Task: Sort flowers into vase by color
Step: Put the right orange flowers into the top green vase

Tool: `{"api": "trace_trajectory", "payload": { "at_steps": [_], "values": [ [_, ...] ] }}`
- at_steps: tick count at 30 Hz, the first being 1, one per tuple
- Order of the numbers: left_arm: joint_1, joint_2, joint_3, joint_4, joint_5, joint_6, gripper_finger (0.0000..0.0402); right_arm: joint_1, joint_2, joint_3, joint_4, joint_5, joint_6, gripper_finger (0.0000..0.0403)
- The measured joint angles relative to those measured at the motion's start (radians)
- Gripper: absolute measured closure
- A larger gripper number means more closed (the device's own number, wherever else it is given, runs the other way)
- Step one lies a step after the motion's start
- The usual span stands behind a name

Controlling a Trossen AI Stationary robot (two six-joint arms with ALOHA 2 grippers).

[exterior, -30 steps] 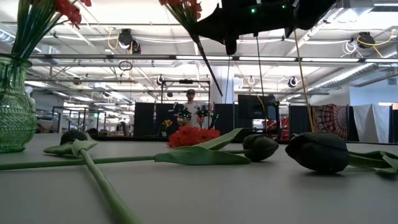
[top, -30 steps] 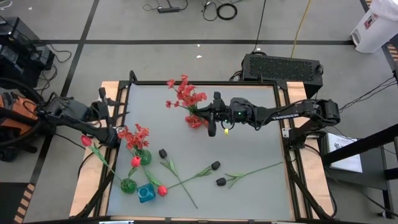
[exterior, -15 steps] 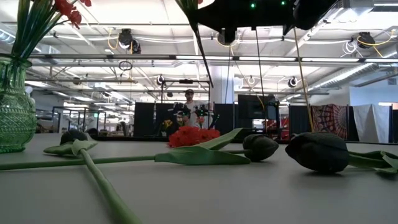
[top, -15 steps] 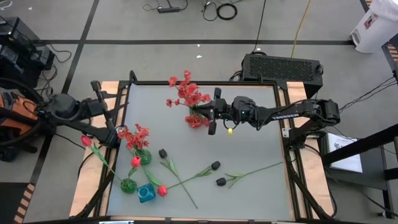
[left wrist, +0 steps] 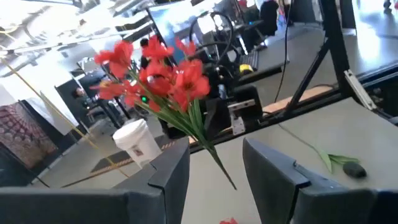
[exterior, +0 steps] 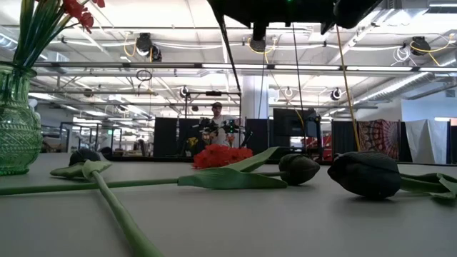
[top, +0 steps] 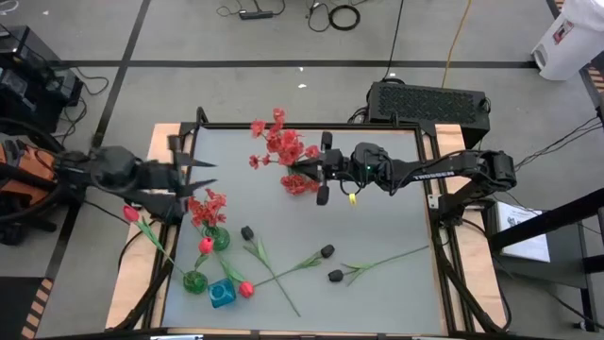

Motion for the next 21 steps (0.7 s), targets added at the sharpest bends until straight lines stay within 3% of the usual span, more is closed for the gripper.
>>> {"api": "trace_trajectory", "payload": {
  "at_steps": [10,21],
  "values": [
    [0.094,0.247,-0.001,0.241,0.003,-0.100,0.0244,0.052,0.000,0.018,-0.014,-0.022,-0.022,0.0394],
    [0.150,0.389,-0.001,0.454,0.198,-0.328,0.0244,0.132,0.000,0.019,0.039,-0.022,-0.117,0.0394]
  ]
}}
